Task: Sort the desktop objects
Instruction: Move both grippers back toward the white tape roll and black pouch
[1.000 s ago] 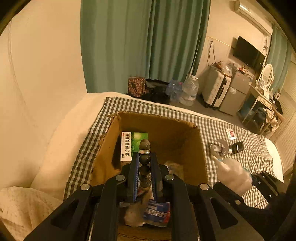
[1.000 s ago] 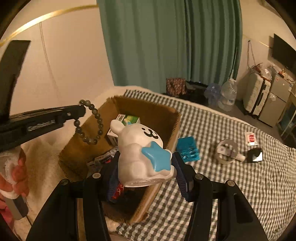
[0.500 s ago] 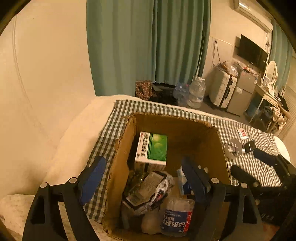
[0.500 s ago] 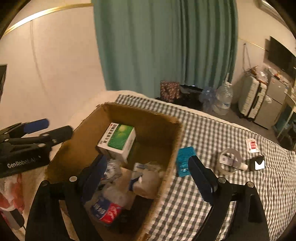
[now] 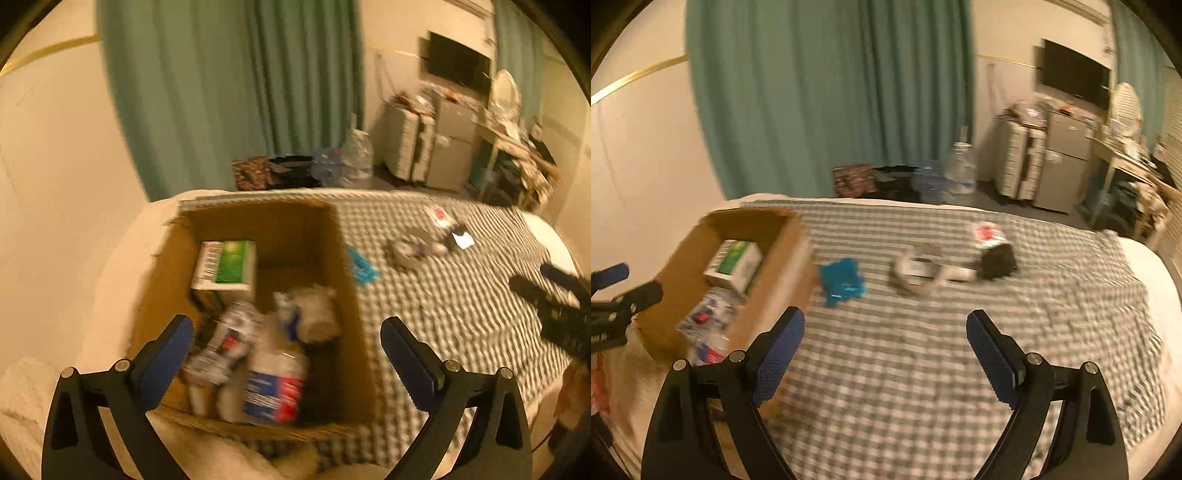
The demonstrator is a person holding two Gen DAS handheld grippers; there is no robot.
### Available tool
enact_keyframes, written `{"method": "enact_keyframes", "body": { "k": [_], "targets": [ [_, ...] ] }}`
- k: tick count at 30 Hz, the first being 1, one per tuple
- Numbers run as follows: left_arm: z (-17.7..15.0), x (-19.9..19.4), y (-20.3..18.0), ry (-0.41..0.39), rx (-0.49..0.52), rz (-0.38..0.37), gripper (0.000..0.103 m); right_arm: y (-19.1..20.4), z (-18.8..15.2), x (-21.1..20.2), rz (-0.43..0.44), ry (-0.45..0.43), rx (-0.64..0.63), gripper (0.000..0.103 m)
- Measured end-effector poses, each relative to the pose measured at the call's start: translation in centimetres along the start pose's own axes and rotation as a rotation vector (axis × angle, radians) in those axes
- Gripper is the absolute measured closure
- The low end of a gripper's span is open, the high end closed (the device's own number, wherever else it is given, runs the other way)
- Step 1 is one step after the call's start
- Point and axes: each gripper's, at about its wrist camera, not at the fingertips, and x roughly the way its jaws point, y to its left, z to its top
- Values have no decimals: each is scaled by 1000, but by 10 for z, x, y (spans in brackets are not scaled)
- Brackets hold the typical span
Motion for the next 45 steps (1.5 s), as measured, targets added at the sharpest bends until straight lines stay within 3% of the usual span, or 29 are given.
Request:
{"method": "enact_keyframes", "body": {
  "k": [3,6,8,14,20,24,28,31,36,41,45],
  "targets": [
    [-8,-4,-44,26,43,-20,0,-37,-8,-19,-31,-21,58,13],
    [-16,-12,-77,-11,40,-41,0,-74,-16,-37,-48,-43,131,12],
    [-17,-17,-103,-48,57,-71,0,-89,-22,-44,-54,-54,158,11],
    [-17,-13,-154,-54,73,-70,0,-126,-46,-47,-63,-48,190,10],
    [-27,16,-183,-15,-11,-76,0,-146,-70,-33,-64,-73,169,10],
    [-40,49,-206,22,15,-54,0,-159,-86,-20,-51,-119,181,10],
    [-47,80,-220,39,21,-35,0,-176,-85,11,-68,-74,188,10],
    [-44,106,-224,66,-12,-41,0,-190,-79,34,-32,-65,250,10],
    [-29,155,-224,94,-76,-40,0,-199,-68,74,-46,-53,240,10],
    [-17,193,-219,108,-138,-19,0,-206,-64,116,-30,16,256,10],
    [-9,220,-213,109,-168,9,0,-207,-52,132,-25,5,234,10]
  ]
}}
